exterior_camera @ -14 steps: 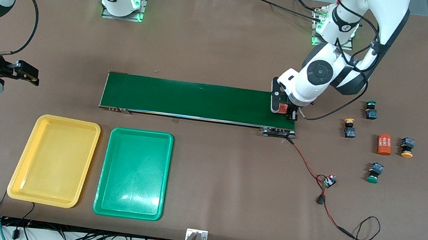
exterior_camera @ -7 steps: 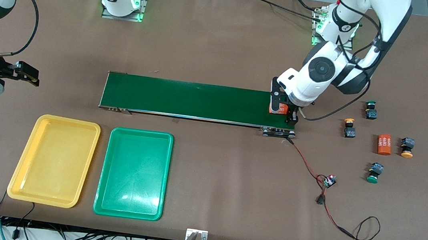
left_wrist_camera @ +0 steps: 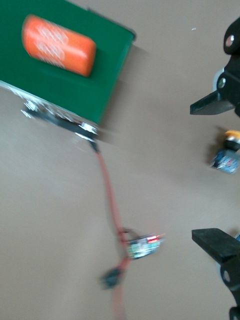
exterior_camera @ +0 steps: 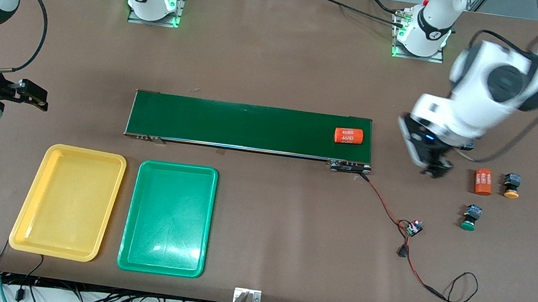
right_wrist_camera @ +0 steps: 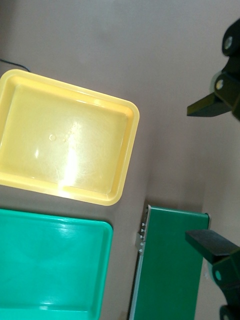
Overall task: Sort buttons by color to trays
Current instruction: 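Move the left gripper back and grasp the yellow-capped button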
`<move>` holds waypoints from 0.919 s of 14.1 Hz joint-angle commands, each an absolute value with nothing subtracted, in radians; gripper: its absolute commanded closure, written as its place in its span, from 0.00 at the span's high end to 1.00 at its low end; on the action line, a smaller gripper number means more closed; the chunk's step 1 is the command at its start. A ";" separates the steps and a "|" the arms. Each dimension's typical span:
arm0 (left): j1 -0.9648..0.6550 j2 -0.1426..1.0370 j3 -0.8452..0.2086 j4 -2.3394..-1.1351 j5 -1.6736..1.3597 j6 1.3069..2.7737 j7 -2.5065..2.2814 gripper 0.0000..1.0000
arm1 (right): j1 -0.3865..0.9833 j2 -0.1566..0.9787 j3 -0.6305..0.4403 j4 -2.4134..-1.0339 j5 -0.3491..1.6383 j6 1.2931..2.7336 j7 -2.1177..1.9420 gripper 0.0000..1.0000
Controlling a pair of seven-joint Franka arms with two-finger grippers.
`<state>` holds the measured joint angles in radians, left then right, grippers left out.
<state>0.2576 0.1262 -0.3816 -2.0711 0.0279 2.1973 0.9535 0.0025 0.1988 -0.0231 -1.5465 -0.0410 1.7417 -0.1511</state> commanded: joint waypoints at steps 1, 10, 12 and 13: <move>0.368 0.202 -0.396 -2.034 -0.021 2.134 0.901 1.00 | 0.003 0.193 -0.020 -1.542 -0.038 1.744 -0.106 1.00; 0.474 0.297 -0.390 -2.043 -0.009 2.054 0.184 1.00 | 0.006 0.189 -0.015 -1.542 -0.037 1.740 -0.103 1.00; 0.472 0.319 -0.390 -2.042 0.012 2.065 0.044 1.00 | 0.006 0.195 -0.015 -1.542 -0.032 1.746 -0.100 1.00; 0.476 0.328 -0.388 -2.042 0.026 2.066 0.041 1.00 | 0.006 0.196 -0.015 -1.542 -0.028 1.747 -0.098 1.00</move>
